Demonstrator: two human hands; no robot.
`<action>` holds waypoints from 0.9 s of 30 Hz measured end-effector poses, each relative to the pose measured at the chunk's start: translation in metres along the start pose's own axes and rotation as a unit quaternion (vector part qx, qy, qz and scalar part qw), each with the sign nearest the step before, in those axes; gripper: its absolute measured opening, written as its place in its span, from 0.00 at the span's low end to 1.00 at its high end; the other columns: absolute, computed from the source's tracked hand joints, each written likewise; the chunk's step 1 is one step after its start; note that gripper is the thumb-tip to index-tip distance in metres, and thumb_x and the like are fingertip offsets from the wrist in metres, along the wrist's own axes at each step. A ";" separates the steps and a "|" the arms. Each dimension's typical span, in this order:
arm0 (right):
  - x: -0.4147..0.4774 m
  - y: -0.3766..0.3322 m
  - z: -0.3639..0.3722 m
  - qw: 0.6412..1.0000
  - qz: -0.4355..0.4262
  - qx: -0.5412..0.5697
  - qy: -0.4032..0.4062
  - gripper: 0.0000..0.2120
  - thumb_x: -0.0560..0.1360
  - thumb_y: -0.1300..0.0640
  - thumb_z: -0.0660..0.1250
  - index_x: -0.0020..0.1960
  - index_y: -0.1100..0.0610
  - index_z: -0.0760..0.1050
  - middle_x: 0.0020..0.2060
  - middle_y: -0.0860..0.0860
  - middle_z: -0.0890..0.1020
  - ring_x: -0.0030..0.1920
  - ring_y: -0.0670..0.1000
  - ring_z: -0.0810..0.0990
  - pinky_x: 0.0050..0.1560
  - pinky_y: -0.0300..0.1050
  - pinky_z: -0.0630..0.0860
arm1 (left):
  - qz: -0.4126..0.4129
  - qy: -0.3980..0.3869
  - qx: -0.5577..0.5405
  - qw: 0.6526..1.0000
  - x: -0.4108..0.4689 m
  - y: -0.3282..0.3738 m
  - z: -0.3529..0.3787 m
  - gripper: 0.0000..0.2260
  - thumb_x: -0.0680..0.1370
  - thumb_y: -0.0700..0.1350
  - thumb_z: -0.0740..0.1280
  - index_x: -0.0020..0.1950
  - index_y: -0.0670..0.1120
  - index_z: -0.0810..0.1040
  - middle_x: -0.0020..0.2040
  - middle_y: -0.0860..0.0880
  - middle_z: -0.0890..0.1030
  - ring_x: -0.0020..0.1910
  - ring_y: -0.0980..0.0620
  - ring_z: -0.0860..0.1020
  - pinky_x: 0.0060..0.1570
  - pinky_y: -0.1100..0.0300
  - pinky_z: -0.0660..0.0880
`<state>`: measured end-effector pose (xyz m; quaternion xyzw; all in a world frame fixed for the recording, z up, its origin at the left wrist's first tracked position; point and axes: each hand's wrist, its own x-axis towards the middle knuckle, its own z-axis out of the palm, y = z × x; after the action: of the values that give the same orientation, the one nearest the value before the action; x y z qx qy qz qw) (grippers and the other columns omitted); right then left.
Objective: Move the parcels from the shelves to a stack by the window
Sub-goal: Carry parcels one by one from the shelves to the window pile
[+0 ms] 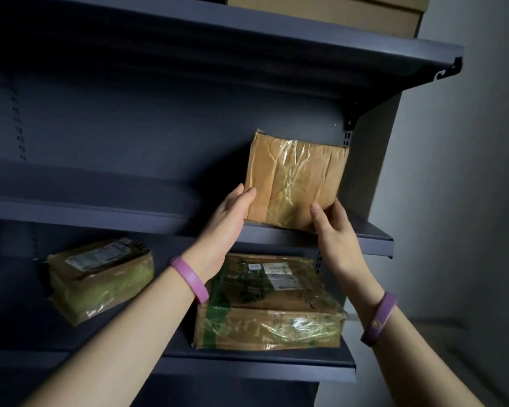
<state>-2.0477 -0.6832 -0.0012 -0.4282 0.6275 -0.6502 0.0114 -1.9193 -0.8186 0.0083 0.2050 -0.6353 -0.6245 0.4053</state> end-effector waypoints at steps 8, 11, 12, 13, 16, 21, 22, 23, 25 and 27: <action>-0.012 -0.009 -0.003 0.999 0.005 0.039 -0.022 0.23 0.82 0.44 0.58 0.76 0.50 0.65 0.64 0.38 0.75 0.65 0.41 0.73 0.69 0.41 0.67 | 0.033 -0.033 -0.009 0.999 -0.028 0.002 0.000 0.36 0.72 0.65 0.64 0.78 0.57 0.60 0.72 0.65 0.64 0.67 0.64 0.63 0.70 0.60 0.57; -0.031 -0.023 -0.003 0.998 0.005 0.060 -0.016 0.22 0.83 0.44 0.58 0.74 0.49 0.67 0.64 0.39 0.76 0.66 0.41 0.74 0.69 0.41 0.68 | 0.039 -0.028 -0.032 0.998 -0.051 0.008 -0.007 0.28 0.79 0.58 0.64 0.78 0.55 0.62 0.74 0.60 0.67 0.66 0.65 0.66 0.72 0.61 0.57; -0.040 -0.028 -0.001 0.998 0.004 0.065 -0.014 0.21 0.83 0.44 0.57 0.73 0.48 0.68 0.64 0.39 0.77 0.66 0.41 0.74 0.69 0.40 0.69 | 0.042 -0.028 -0.039 0.998 -0.060 0.010 -0.011 0.27 0.80 0.56 0.64 0.77 0.54 0.63 0.73 0.60 0.68 0.65 0.66 0.68 0.71 0.62 0.58; -0.050 -0.033 0.002 0.997 0.005 0.069 -0.012 0.19 0.83 0.44 0.57 0.72 0.46 0.69 0.63 0.38 0.78 0.65 0.40 0.76 0.66 0.38 0.70 | 0.044 -0.030 -0.041 0.998 -0.071 0.012 -0.016 0.26 0.80 0.56 0.64 0.77 0.54 0.63 0.72 0.60 0.69 0.63 0.67 0.69 0.70 0.63 0.59; -0.082 -0.053 0.012 0.997 0.014 0.076 0.003 0.10 0.83 0.43 0.57 0.61 0.39 0.73 0.52 0.29 0.81 0.55 0.31 0.79 0.51 0.25 0.73 | 0.050 -0.044 -0.034 0.997 -0.106 0.021 -0.037 0.25 0.80 0.56 0.63 0.77 0.55 0.63 0.71 0.63 0.68 0.67 0.65 0.67 0.73 0.60 0.58; -0.142 -0.073 0.039 0.996 0.023 0.083 0.030 0.12 0.79 0.36 0.56 0.51 0.31 0.78 0.52 0.29 0.82 0.56 0.32 0.79 0.60 0.37 0.73 | 0.042 -0.071 -0.014 0.996 -0.159 0.029 -0.083 0.22 0.81 0.59 0.58 0.75 0.57 0.67 0.72 0.61 0.70 0.70 0.64 0.67 0.73 0.59 0.59; -0.153 -0.074 0.045 0.995 0.029 0.085 0.036 0.13 0.77 0.33 0.56 0.50 0.31 0.79 0.53 0.32 0.83 0.59 0.35 0.79 0.65 0.43 0.73 | 0.040 -0.073 -0.015 0.996 -0.168 0.028 -0.092 0.19 0.82 0.59 0.57 0.72 0.58 0.70 0.69 0.63 0.73 0.67 0.67 0.69 0.71 0.61 0.60; -0.164 -0.074 0.051 0.994 0.041 0.091 0.042 0.15 0.75 0.31 0.55 0.49 0.31 0.79 0.54 0.33 0.83 0.61 0.37 0.78 0.68 0.47 0.72 | 0.034 -0.070 -0.022 0.997 -0.178 0.027 -0.100 0.16 0.82 0.59 0.56 0.68 0.60 0.71 0.65 0.66 0.74 0.62 0.71 0.71 0.67 0.64 0.61; -0.183 -0.076 0.060 0.988 0.074 0.126 0.051 0.18 0.72 0.27 0.55 0.47 0.31 0.80 0.53 0.33 0.82 0.63 0.41 0.78 0.71 0.52 0.70 | 0.020 -0.059 -0.036 0.997 -0.195 0.023 -0.115 0.20 0.82 0.60 0.54 0.72 0.56 0.69 0.65 0.64 0.72 0.58 0.70 0.72 0.64 0.65 0.63; -0.201 -0.076 0.067 0.978 0.117 0.165 0.049 0.22 0.71 0.26 0.53 0.50 0.33 0.82 0.53 0.35 0.84 0.62 0.41 0.79 0.71 0.52 0.70 | -0.011 -0.054 -0.049 0.997 -0.205 0.017 -0.129 0.27 0.81 0.62 0.52 0.77 0.51 0.62 0.73 0.53 0.68 0.66 0.61 0.70 0.67 0.62 0.64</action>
<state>-1.8429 -0.6105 -0.0580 -0.3119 0.5572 -0.7591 0.1266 -1.6951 -0.7396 -0.0422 0.1578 -0.6226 -0.6696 0.3729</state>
